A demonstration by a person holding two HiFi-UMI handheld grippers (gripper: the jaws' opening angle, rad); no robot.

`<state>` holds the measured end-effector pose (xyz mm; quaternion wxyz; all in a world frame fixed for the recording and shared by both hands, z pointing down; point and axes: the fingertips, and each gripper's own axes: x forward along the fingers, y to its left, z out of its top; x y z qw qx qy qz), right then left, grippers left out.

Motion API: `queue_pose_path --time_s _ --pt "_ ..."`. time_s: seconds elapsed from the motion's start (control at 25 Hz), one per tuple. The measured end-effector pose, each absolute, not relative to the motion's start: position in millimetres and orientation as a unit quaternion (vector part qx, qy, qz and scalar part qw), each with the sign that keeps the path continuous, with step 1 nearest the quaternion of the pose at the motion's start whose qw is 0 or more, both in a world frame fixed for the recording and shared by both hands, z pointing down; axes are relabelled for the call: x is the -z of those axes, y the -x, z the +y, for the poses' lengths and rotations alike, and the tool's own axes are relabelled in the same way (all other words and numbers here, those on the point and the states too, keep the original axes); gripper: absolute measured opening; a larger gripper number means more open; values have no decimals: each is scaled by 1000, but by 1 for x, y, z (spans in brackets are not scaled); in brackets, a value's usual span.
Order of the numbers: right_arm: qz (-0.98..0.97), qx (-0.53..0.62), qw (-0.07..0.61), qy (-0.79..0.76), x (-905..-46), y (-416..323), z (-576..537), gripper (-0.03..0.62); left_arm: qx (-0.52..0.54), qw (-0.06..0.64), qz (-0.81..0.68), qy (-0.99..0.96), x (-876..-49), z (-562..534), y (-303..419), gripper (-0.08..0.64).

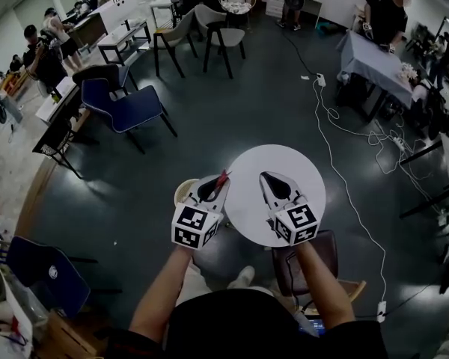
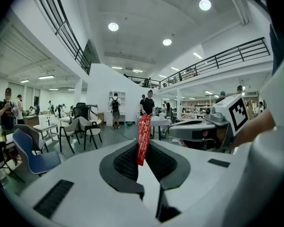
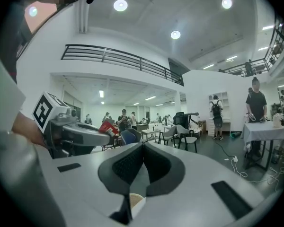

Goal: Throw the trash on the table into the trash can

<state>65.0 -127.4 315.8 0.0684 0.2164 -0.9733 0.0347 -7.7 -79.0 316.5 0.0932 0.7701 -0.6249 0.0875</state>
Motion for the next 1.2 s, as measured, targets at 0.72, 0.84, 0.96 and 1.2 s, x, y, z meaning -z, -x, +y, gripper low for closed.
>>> queue_pose_path --time_s 0.72,0.84,0.96,1.2 --pt "-970 -35 53 -236 -300 81 -101 18 -87 91 -618 -776 -305 -57 155 43" --pt "-967 -36 53 -245 -302 100 -104 18 -90 91 -611 -781 -308 -58 174 43" --pt "-964 -41 51 -256 -306 120 -106 18 -95 91 -602 -788 -312 -59 195 42" --pt "-959 -52 58 -273 -322 158 -105 18 -96 99 -587 -798 -325 -63 237 43"
